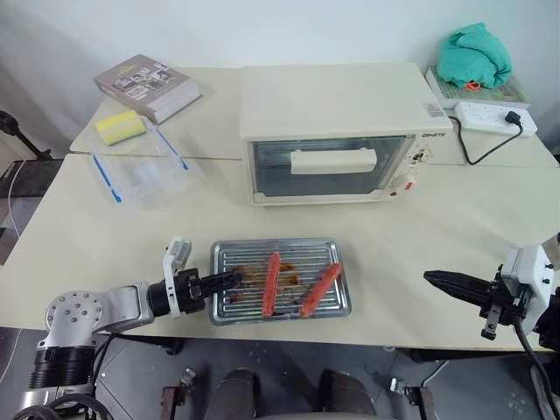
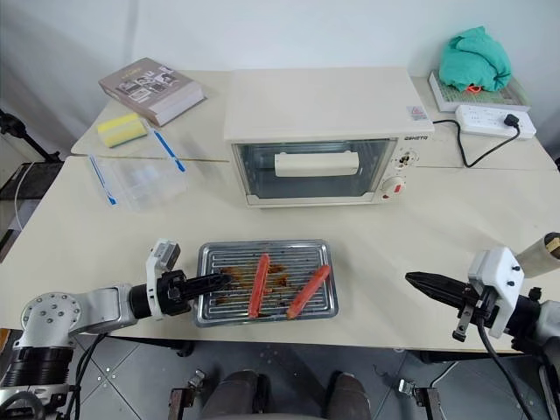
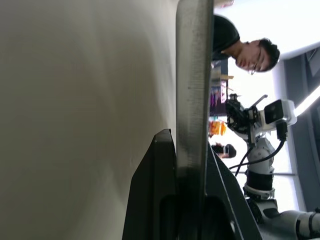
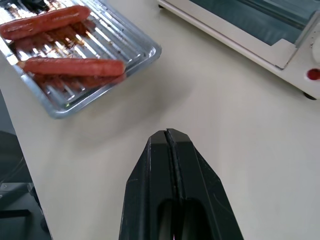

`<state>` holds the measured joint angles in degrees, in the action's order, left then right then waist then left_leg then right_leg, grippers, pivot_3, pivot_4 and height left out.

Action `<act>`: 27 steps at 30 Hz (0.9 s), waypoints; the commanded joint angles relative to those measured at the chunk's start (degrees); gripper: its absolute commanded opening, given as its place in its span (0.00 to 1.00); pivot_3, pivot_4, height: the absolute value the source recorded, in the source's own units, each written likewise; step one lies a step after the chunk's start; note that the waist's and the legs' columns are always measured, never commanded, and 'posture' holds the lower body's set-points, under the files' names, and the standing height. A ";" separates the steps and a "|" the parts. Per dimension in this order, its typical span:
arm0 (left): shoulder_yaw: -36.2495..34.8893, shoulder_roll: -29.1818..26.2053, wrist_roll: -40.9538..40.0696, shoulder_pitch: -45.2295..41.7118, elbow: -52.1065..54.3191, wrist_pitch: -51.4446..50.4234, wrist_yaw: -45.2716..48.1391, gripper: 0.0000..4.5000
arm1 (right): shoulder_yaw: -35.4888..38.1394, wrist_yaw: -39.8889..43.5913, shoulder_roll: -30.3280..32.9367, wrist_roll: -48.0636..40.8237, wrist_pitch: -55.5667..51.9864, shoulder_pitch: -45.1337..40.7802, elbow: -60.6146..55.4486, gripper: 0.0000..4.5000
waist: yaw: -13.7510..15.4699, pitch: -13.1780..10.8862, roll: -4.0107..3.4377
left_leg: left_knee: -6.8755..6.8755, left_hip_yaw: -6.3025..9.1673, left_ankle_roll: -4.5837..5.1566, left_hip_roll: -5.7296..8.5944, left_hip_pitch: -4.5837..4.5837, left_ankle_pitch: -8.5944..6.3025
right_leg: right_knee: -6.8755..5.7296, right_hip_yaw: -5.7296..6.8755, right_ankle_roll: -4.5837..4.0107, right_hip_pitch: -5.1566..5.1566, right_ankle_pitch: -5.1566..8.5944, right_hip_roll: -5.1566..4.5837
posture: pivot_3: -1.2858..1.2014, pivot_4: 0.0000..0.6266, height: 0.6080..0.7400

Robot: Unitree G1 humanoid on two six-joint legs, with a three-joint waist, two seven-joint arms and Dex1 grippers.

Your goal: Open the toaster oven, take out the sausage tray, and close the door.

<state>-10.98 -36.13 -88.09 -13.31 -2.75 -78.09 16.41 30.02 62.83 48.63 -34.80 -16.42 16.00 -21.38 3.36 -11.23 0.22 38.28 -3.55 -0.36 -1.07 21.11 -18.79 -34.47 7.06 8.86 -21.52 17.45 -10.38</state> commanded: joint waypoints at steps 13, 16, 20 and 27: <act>0.13 2.25 5.61 -0.67 -0.12 -3.61 -3.77 0.00 | 2.98 -1.36 -0.92 -2.30 -0.82 2.58 -4.66 0.00 | 0.33 0.17 -0.28 | 0.00 -0.01 0.03 0.05 -0.06 0.02 | -0.04 -0.04 0.02 0.03 -0.01 -0.05 | 0.52 0.24 1.00; -1.09 1.98 7.63 -0.13 1.70 -1.62 -3.71 0.18 | 2.72 -1.75 -1.45 -2.33 -0.72 2.86 -5.01 0.00 | 0.25 0.18 -0.30 | -0.01 -0.02 0.03 0.05 -0.06 0.02 | -0.04 -0.05 0.02 0.02 -0.01 -0.05 | 0.52 0.24 1.00; -2.62 1.48 9.28 0.49 3.16 -0.40 -2.37 0.46 | 2.27 -1.98 -2.10 -2.06 -0.45 2.91 -5.12 0.00 | -0.40 0.17 -0.29 | -0.04 -0.02 0.02 0.03 -0.04 0.02 | -0.02 -0.04 0.02 0.00 -0.01 -0.03 | 0.52 0.24 1.00; -5.19 -0.38 12.77 0.97 4.56 3.02 -0.13 0.91 | 1.11 -2.31 -2.63 -1.74 -0.09 2.34 -4.90 0.00 | -0.43 0.17 -0.29 | -0.04 -0.02 0.02 0.02 -0.08 0.03 | -0.03 -0.05 0.02 0.00 -0.01 -0.03 | 0.52 0.24 1.00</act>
<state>-13.68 -34.72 -79.65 -13.05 2.47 -77.24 17.36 30.31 60.57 46.57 -35.88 -17.46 18.45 -24.60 2.93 -11.06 -0.07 38.25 -3.57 -0.35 -1.06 21.02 -18.76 -34.48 7.00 8.89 -21.51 17.44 -10.41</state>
